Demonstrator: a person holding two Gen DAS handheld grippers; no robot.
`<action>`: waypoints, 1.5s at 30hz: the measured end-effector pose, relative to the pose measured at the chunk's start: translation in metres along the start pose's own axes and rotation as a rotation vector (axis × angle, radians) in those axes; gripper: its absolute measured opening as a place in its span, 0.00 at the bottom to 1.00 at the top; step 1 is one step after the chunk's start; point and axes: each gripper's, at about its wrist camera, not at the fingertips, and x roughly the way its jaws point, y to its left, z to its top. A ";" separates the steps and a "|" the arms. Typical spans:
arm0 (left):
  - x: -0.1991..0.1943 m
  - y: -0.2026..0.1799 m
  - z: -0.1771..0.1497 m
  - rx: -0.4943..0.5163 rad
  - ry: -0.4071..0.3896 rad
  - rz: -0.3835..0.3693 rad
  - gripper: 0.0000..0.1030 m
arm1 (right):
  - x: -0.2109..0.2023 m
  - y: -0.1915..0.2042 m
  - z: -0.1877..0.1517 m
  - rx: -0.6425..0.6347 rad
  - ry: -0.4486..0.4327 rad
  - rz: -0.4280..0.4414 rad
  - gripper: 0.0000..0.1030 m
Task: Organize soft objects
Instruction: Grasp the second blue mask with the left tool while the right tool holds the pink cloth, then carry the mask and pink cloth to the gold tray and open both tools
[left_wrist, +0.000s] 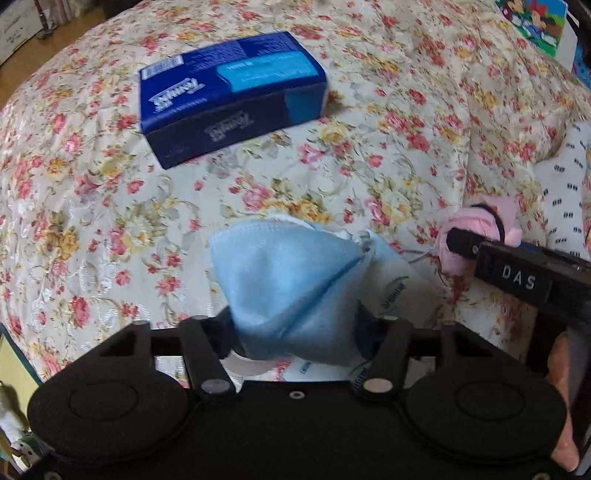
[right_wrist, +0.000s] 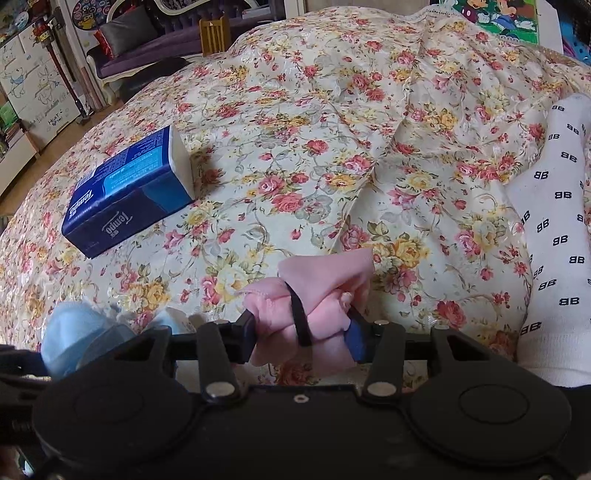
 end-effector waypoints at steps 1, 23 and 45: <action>-0.003 0.002 0.000 -0.003 -0.003 0.001 0.49 | 0.000 0.000 0.000 -0.001 -0.002 -0.001 0.45; -0.106 0.186 -0.069 -0.259 -0.176 0.248 0.50 | 0.012 0.006 -0.005 0.016 -0.039 -0.047 0.45; -0.128 0.298 -0.115 -0.549 -0.132 0.185 0.49 | -0.137 0.210 -0.052 -0.339 -0.058 0.272 0.45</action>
